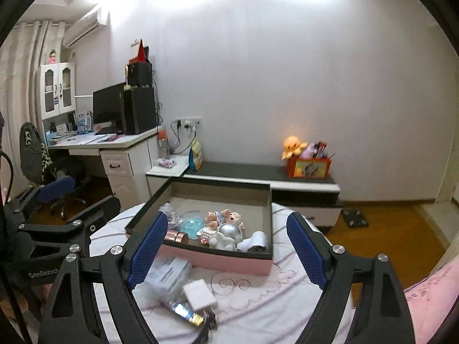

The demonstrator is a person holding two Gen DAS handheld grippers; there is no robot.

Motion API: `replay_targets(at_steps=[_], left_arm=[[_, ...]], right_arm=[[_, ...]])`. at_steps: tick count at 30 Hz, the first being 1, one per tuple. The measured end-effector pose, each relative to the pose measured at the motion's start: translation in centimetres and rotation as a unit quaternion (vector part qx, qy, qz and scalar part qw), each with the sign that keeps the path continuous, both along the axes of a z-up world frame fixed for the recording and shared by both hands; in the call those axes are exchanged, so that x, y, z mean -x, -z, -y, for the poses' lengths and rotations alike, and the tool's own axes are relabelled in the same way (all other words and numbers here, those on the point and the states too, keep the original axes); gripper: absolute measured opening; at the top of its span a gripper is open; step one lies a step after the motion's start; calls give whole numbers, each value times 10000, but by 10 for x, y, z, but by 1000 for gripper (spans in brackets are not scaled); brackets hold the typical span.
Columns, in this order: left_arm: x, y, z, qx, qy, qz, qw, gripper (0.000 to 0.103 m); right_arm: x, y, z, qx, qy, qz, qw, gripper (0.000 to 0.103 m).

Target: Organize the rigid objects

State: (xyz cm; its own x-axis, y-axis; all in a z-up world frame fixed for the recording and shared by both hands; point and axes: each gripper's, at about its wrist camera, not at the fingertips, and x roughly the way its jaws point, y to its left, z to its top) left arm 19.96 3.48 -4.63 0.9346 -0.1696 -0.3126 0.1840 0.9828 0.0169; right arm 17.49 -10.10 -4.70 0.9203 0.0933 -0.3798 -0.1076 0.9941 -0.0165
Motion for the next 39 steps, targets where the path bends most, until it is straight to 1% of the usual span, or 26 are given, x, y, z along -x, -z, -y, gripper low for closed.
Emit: replay_targets(at_steps=[6, 11, 13, 16, 18, 21, 26, 39], left_arm=[[68, -23, 3, 31, -57, 367, 9993, 103], [106, -42, 1, 228, -72, 545, 9982, 103], [121, -47, 2, 202, -110, 647, 9976, 103], [134, -54, 7, 88, -178, 771, 9968, 103], [141, -58, 8, 76, -205, 864, 9960, 103], [145, -63, 9, 87, -216, 961, 9951, 103], [145, -59, 9, 19, -292, 968, 9949, 103], [139, -51, 6, 55, -303, 858, 9958, 103]], right_arm=[[64, -22, -2, 86, 122, 331, 9993, 86], [121, -37, -1, 96, 199, 670, 9975, 86], [135, -42, -2, 140, 213, 767, 9967, 86], [152, -49, -3, 246, 279, 865, 9956, 87], [160, -53, -6, 301, 318, 965, 9944, 87], [167, -58, -6, 287, 366, 1096, 9929, 87], [170, -58, -7, 276, 403, 1140, 9923, 87], [157, -52, -10, 272, 371, 982, 9941, 87]])
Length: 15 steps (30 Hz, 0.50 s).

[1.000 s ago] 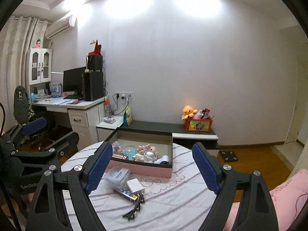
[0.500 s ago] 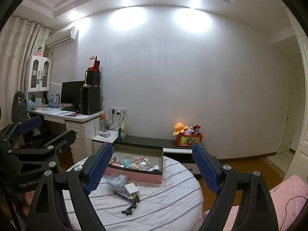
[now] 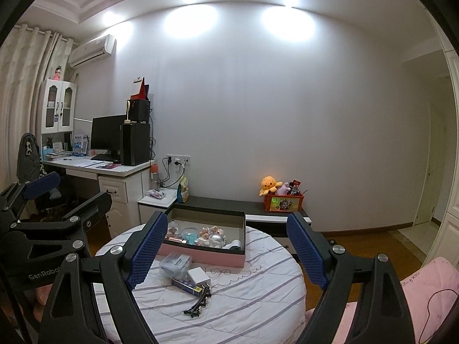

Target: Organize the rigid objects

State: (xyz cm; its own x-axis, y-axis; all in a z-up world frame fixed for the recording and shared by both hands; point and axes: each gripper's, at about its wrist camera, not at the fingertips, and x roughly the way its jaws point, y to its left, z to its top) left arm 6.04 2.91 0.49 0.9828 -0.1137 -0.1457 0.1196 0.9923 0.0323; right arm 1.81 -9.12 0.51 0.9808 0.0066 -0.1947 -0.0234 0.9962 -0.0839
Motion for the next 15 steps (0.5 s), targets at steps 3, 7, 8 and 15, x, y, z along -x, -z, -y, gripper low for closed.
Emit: replay_targets(at_steps=[3, 7, 8, 15], left_arm=[[0, 1, -1, -3, 4, -12, 10000, 103], [-1, 0, -1, -24, -7, -51, 10000, 103], [-2, 1, -1, -25, -13, -69, 10000, 103], [-13, 6, -2, -9, -7, -150, 9999, 103]], right_arm=[[-2, 0, -1, 0, 1, -22, 10000, 87], [-1, 0, -1, -1, -5, -53, 10000, 87], [-1, 1, -1, -3, -6, -57, 10000, 87], [-9, 7, -4, -20, -12, -131, 9999, 87]])
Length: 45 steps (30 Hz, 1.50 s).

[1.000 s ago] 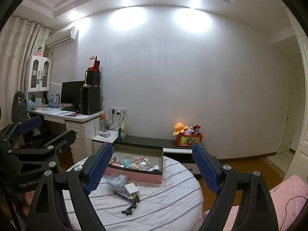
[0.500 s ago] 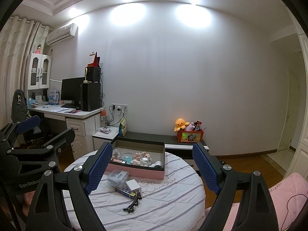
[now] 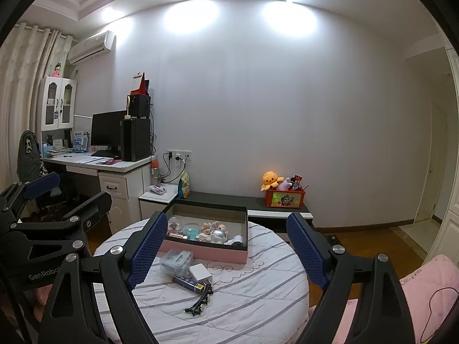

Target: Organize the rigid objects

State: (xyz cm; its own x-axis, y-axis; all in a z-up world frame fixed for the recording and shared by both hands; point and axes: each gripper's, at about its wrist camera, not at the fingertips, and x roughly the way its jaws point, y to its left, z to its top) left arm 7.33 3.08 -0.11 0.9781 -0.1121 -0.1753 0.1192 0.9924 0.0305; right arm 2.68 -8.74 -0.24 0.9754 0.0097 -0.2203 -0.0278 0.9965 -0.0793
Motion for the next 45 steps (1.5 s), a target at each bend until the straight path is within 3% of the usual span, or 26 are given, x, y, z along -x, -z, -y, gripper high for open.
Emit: replay_targets(at_steps=[7, 14, 24, 29, 33, 35, 38, 39, 41, 45], left_arm=[[-30, 23, 2, -24, 12, -367, 9993, 103], [-82, 71, 8, -28, 66, -1159, 9932, 103], [-157, 142, 31, 50, 231, -2247, 9741, 103], [-196, 175, 41, 149, 323, -2887, 9568, 101], [-218, 194, 40, 377, 456, -3298, 9422, 90], [-226, 200, 39, 404, 390, -3402, 9387, 88], [-234, 205, 38, 452, 474, -3496, 9346, 73], [-237, 206, 38, 505, 541, -3507, 9336, 64], [-239, 206, 36, 539, 615, -3506, 9330, 62], [-233, 203, 29, 239, 441, -3420, 9384, 62]], right_arm=[[-23, 18, 3, -84, -23, -238, 9997, 87], [-70, 66, 9, -149, -56, -941, 9954, 87], [-131, 130, 32, -281, 12, -1780, 9836, 87], [-159, 154, 39, -337, -27, -2104, 9770, 87], [-181, 171, 41, -399, -57, -2366, 9708, 87], [-190, 178, 39, -433, -126, -2491, 9674, 87], [-198, 183, 35, -440, -222, -2582, 9648, 87], [-200, 185, 33, -431, -256, -2616, 9639, 87], [-204, 187, 31, -412, -288, -2683, 9620, 87], [-212, 193, 24, -389, -394, -2850, 9569, 87]])
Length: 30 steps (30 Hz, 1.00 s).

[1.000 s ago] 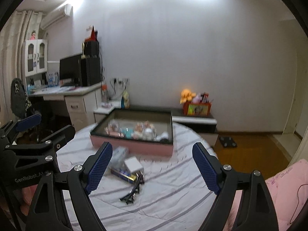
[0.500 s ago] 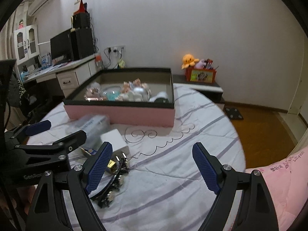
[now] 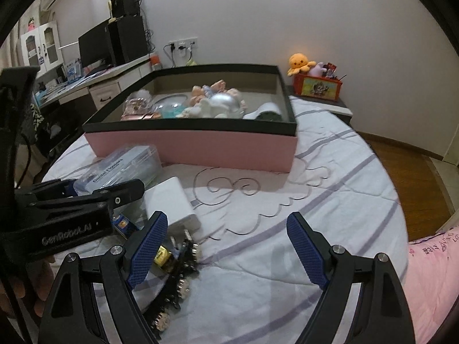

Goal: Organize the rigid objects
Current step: 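Grasp the Dental Flossers box with the left tool while the right tool grasps the white charger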

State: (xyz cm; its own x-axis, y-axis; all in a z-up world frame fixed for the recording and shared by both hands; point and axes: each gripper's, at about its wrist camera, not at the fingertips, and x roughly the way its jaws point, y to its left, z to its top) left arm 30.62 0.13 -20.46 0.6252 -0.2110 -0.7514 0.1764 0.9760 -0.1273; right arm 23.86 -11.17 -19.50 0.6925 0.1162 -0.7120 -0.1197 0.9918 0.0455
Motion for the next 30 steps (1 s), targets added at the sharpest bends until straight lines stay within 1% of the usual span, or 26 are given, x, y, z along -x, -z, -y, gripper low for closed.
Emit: replay_targets(at_steps=[5, 11, 14, 15, 16, 17, 18, 19, 25, 30], left_arm=[[8, -1, -21, -288, -228, 60, 9993, 62], [10, 4, -40, -172, -325, -15, 9993, 62], [9, 3, -40, -154, -309, -7, 9994, 62], [9, 3, -38, -131, -288, -5, 9995, 62], [10, 3, -37, -107, -275, 3, 9996, 62], [11, 2, -35, -95, -249, 23, 9996, 62], [13, 1, -35, -94, -226, 37, 9997, 62], [14, 0, -33, -101, -223, 55, 9997, 62], [26, -14, -29, -90, -170, 256, 9995, 62], [39, -32, -26, -68, -191, 547, 9983, 62]], right_arm=[[-13, 5, -18, 27, -232, -186, 9996, 87], [-39, 19, -33, 36, -419, -570, 9975, 86], [-45, 21, -35, 99, -482, -631, 9968, 85], [-45, 21, -37, 156, -513, -630, 9966, 82], [-45, 21, -38, 213, -536, -623, 9964, 71], [-43, 19, -40, 271, -562, -591, 9963, 63], [-41, 18, -40, 301, -575, -569, 9963, 49], [-40, 17, -40, 325, -568, -561, 9963, 44], [-30, 13, -32, 143, -538, -441, 9975, 42], [-9, -5, -23, -79, -447, -1, 9990, 41]])
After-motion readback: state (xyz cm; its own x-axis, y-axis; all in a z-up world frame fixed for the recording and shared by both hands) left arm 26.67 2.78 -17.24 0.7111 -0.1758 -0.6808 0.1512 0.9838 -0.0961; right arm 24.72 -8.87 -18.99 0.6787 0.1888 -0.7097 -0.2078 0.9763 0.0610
